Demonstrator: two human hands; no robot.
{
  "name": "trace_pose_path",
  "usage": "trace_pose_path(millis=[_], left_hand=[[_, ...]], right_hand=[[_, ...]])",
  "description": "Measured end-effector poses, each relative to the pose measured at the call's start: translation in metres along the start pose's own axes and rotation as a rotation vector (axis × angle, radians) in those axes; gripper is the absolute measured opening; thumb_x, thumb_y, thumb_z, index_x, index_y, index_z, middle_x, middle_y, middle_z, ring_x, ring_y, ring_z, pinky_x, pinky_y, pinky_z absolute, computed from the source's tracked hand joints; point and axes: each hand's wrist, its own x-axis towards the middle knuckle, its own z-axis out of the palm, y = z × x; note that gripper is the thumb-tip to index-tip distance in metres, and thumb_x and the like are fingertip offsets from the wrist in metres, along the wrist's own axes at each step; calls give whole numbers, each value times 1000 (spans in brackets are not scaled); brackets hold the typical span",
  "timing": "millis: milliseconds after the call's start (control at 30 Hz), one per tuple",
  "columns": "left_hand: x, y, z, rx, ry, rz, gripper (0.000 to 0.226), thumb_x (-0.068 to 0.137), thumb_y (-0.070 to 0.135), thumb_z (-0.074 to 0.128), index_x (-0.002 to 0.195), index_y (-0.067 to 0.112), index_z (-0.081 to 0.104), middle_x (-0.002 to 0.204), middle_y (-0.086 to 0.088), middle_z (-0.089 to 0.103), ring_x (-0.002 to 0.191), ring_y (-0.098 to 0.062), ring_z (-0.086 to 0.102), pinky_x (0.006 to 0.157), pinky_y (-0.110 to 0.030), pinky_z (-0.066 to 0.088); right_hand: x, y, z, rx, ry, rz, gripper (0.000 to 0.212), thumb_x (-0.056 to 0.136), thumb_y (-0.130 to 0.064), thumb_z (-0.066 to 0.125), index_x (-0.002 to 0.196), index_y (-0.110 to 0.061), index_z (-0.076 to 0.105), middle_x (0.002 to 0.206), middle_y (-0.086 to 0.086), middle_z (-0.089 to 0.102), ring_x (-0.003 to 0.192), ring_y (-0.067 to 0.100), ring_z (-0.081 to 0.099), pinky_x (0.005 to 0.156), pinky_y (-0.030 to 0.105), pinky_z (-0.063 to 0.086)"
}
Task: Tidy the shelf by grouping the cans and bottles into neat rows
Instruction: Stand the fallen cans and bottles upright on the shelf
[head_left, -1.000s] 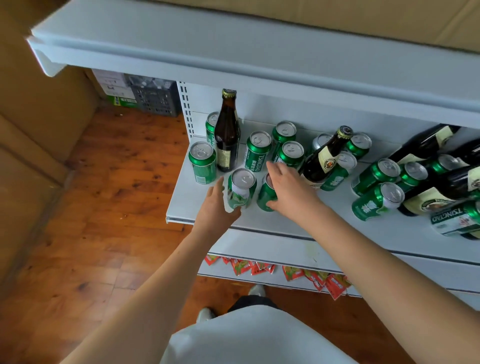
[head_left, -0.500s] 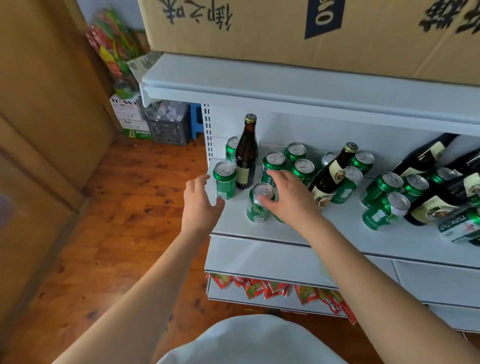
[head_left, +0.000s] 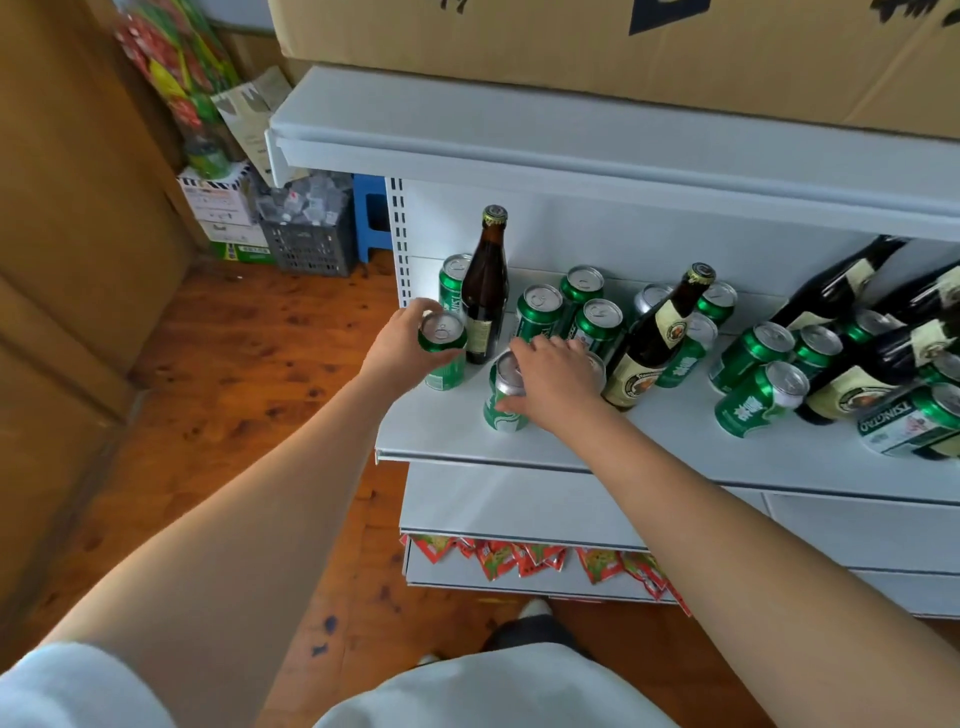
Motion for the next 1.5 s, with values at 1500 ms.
trace_pose_path(millis=[1500], left_hand=[[-28,89,67,733,-166,493,72,87,45,68,146,15,39,143,-6,47,131,-26,43,110,-38,35]], right_hand=[[-60,78,26,423,246,135,48,89,1,54,135,-13,52,135,4,52,120,27,51,89,40,50]])
